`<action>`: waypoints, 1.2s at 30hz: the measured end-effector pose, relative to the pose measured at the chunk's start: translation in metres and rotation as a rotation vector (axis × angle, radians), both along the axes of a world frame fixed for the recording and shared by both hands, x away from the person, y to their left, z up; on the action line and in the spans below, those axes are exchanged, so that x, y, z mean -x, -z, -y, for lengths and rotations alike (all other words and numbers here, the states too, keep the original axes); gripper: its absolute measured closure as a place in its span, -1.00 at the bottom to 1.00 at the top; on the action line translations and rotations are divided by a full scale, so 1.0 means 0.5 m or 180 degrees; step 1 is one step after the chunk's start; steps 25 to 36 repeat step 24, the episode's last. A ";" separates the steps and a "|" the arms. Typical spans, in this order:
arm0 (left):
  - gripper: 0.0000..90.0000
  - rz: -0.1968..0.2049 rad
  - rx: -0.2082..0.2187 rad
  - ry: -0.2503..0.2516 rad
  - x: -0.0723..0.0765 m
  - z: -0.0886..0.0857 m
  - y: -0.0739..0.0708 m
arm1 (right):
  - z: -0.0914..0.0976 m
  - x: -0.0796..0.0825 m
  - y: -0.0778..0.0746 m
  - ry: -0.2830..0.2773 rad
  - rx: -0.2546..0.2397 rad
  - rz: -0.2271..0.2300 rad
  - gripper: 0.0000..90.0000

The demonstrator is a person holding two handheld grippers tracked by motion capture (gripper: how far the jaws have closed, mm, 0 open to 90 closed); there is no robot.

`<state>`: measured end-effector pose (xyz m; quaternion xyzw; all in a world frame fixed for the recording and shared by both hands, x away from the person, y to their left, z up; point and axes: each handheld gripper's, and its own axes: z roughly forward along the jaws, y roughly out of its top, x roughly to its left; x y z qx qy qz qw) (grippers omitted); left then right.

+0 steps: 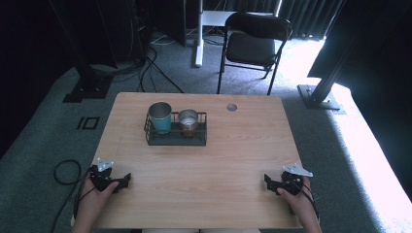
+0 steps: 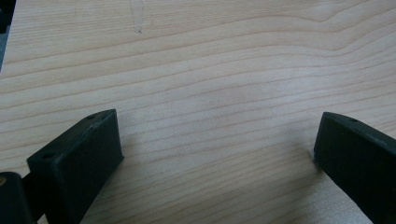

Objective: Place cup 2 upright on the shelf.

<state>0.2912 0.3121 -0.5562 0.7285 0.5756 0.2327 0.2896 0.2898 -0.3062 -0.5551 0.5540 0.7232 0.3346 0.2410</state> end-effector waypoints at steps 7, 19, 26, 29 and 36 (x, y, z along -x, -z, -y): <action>-0.96 0.0000 0.0000 0.0000 0.000 0.000 0.000 | 0.006 0.011 0.004 0.0116 -0.0021 -0.0053 -0.75; -0.96 -0.0006 -0.0008 0.0007 0.000 0.000 0.000 | 0.006 0.024 0.007 0.0096 0.0073 -0.0110 -0.74; -0.96 -0.0001 -0.0002 0.0001 0.000 0.000 0.000 | 0.006 0.024 0.007 0.0102 0.0065 -0.0118 -0.75; -0.96 -0.0001 -0.0002 0.0001 0.000 0.000 0.000 | 0.006 0.024 0.007 0.0102 0.0065 -0.0118 -0.75; -0.96 -0.0001 -0.0002 0.0001 0.000 0.000 0.000 | 0.006 0.024 0.007 0.0102 0.0065 -0.0118 -0.75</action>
